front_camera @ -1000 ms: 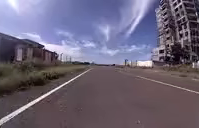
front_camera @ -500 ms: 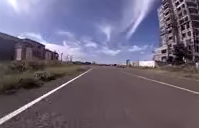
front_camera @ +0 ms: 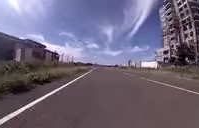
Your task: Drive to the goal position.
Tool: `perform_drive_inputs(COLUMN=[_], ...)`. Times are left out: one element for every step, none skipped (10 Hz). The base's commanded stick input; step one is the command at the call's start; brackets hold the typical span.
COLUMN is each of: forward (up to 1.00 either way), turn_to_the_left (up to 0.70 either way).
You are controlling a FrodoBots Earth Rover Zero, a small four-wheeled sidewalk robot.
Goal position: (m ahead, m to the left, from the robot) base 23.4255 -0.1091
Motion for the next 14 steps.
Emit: perform_drive_inputs(forward=[1.0, 1.0, 1.0, 1.0, 1.0, 1.0, 1.0, 1.0, 1.0, 1.0, 1.0, 1.0, 1.0, 1.0], turn_to_the_left=[0.0, 0.0, 0.0, 0.0, 0.0, 0.0, 0.0, 0.0, 0.0, 0.0, 0.0, 0.0, 0.0, 0.0])
